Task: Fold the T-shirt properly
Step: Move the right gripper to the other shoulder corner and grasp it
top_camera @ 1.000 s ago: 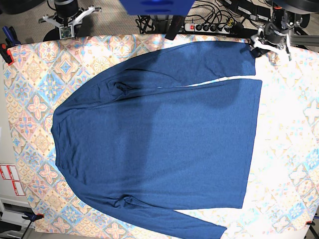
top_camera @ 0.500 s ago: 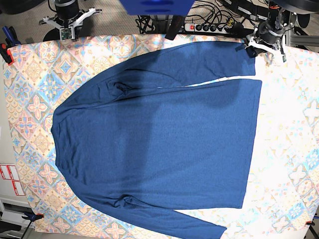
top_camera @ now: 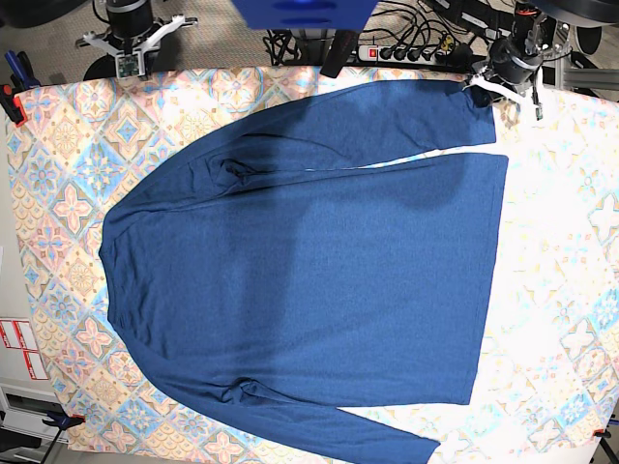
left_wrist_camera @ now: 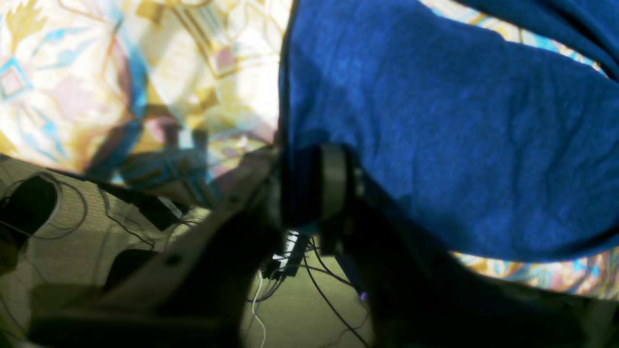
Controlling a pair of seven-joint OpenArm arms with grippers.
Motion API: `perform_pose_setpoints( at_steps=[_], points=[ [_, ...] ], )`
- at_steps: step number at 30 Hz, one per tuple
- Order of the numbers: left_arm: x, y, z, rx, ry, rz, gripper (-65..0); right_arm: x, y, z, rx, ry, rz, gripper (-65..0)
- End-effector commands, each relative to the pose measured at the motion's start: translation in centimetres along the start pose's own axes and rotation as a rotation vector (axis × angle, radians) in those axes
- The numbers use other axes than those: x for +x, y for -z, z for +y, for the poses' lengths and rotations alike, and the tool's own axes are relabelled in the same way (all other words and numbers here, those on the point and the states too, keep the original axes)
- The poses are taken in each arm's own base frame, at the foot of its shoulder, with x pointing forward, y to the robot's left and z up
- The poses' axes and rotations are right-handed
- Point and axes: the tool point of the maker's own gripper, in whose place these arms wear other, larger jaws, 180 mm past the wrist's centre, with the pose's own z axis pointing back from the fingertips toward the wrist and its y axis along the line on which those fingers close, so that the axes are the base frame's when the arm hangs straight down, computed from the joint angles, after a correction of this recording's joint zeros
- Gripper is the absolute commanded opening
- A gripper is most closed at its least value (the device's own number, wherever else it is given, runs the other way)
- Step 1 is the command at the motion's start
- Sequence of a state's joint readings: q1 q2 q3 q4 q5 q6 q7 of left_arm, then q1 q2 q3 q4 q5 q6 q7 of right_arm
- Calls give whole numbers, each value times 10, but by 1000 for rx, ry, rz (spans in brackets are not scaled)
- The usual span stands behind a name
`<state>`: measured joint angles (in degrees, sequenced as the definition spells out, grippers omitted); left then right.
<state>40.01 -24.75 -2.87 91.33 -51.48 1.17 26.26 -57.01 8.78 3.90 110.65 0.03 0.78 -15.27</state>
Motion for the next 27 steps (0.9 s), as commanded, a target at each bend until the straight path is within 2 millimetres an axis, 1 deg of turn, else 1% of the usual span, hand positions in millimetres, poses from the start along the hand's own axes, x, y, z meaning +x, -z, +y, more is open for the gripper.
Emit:
perform_pose_setpoints(
  at_steps=[1, 2, 3, 5, 7, 8, 9, 10, 12, 13, 15, 17, 21, 25, 27],
  points=[
    [-19, -3, -10, -60, 2, 80, -612, 4, -4, -3, -7, -7, -21, -650],
    [-17, -3, -14, -84, 13, 76, -640, 4, -4, -3, -7, -7, -21, -649],
    [-13, -4, -15, -100, 21, 64, -650, 5, -4, -2, -5, -7, -22, -649],
    [-4, -6, -11, -104, 21, 39, -650, 7, -3, -2, -6, -7, -28, -648],
    [1, -7, -9, -100, 20, 26, -650, 19, 0, 1, 1, -3, -60, -644],
    [1, -7, -9, -102, 21, 25, -650, 21, 1, 3, 7, -2, -65, -634],
    [2, -7, -9, -101, 22, 25, -650, 25, 3, 6, 14, -2, -76, -617],
    [3, -8, -9, -102, 25, 22, -650, 30, 6, 8, 19, 0, -90, -588],
    [15, -11, -10, -104, 30, -10, -650, 35, 10, 13, 30, 4, -97, -527],
    [17, -15, -10, -102, 30, -18, -650, 38, 13, 17, 41, 6, -97, -499],
    [26, -21, -10, -102, 36, -45, -650, 49, 20, 24, 59, 9, -111, -466],
    [34, -24, -14, -110, 45, -66, -650, 62, 28, 30, 70, 12, -127, -461],
    [35, -25, -15, -113, 48, -67, -650, 91, 50, 37, 84, 16, -133, -461],
    [33, -24, -12, -95, 78, -64, -650, 116, 72, 31, 66, 28, -98, -459],
    [32, -24, -11, -85, 103, -62, -650, 126, 80, 31, 73, 73, -71, -458]
  ],
)
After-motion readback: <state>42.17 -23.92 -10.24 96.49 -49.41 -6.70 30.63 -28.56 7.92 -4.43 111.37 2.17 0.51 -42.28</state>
